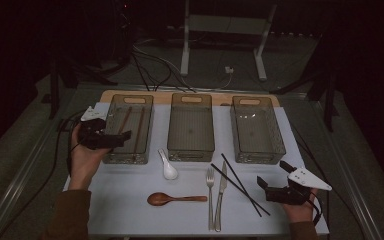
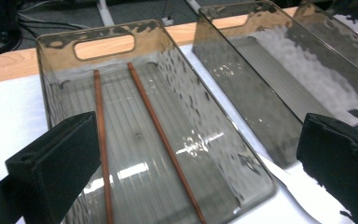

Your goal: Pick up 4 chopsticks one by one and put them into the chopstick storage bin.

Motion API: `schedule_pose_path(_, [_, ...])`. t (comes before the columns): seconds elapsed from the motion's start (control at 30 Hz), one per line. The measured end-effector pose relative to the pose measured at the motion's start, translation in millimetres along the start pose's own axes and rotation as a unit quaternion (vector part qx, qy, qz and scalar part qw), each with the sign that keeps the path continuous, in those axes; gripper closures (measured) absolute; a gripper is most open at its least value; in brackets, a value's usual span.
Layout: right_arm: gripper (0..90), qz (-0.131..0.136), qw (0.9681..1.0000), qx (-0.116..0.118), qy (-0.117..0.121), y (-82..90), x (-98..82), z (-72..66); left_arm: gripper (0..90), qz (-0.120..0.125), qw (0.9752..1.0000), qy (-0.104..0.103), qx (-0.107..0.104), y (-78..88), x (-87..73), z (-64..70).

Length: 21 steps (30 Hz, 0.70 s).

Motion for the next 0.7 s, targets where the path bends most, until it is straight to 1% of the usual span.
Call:
schedule_pose_path(0.2, [0.0, 0.000, 1.0000, -0.001, 0.000, -0.4, -0.2, 0.2, 0.7, 0.017, 0.9997, -0.015, -0.010, 12.4, -10.3, 13.3])
schedule_pose_path(0.27, [0.0, -0.001, 1.0000, -0.001, -0.001, -0.4, -0.3, 0.2, 0.7, 0.023, 0.9996, -0.013, -0.013, 16.3, -13.8, 16.2])
schedule_pose_path(0.4, [0.0, 0.000, 1.0000, 0.000, -0.003, 0.2, 0.0, 0.1, 0.8, 0.035, 0.9990, -0.020, -0.016, 23.3, -22.9, 22.3])
schedule_pose_path(0.53, [0.0, 0.005, 0.9999, -0.001, -0.009, 1.6, 1.7, 1.2, 0.8, 0.045, 0.9987, -0.018, -0.015, 28.1, -32.5, 26.9])
schedule_pose_path(0.63, [0.0, 0.006, 0.9999, 0.002, -0.012, 2.9, 3.0, 1.6, 0.7, 0.047, 0.9986, -0.023, -0.014, 30.6, -42.0, 31.5])
schedule_pose_path(0.7, [0.0, 0.007, 0.9999, 0.003, -0.014, 3.7, 4.9, 2.1, 0.7, 0.053, 0.9983, -0.016, -0.019, 33.8, -47.7, 33.9])
Point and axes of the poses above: each handheld gripper's, and its own axes: y roughly backward along the jaws, x roughly out of its top, z roughly to its right, the point moved 8 cm from there along -y, roughly forward along the jaws, and after that the axes turned 11 degrees about x, right-handed, at the moved point
